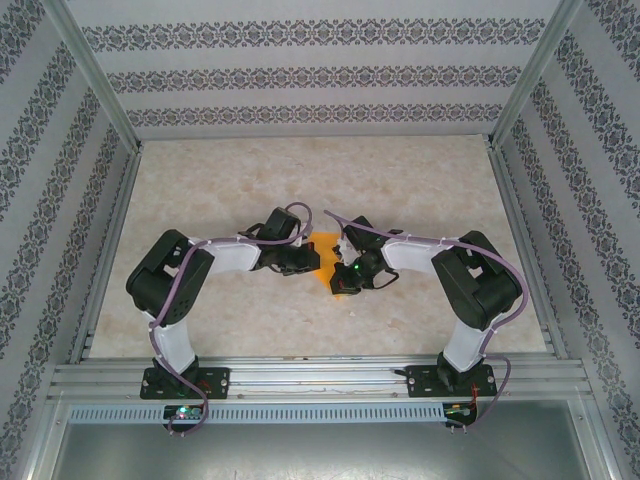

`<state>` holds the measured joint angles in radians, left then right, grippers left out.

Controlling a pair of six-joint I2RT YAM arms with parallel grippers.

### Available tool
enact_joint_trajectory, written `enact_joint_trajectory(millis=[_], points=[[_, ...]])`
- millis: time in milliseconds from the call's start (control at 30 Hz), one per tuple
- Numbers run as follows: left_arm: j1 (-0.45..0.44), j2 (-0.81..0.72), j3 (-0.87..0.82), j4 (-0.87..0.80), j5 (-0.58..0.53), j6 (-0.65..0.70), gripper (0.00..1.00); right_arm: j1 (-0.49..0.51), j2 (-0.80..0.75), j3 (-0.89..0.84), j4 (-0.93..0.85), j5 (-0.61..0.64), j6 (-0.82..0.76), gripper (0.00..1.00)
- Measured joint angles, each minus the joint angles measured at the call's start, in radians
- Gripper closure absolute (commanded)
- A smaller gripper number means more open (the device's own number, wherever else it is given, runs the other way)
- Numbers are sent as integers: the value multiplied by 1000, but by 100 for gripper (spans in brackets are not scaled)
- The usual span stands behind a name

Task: Fold a paper plane with a square sheet of paper (fold left side to right side)
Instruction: Third fold the triangle at the center of the table.

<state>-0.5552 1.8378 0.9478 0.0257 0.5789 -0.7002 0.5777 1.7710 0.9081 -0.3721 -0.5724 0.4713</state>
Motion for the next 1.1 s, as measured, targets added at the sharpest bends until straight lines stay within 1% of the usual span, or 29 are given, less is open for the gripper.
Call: enact_joint_trajectory(millis=[233, 733, 1100], points=[[0, 25, 0, -20, -14, 0, 100, 0, 0, 8, -7, 0, 3, 100], [0, 34, 21, -47, -25, 0, 100, 1, -21, 28, 11, -19, 65, 100], [-1, 34, 21, -48, -30, -1, 100, 3, 24, 32, 24, -19, 84, 100]])
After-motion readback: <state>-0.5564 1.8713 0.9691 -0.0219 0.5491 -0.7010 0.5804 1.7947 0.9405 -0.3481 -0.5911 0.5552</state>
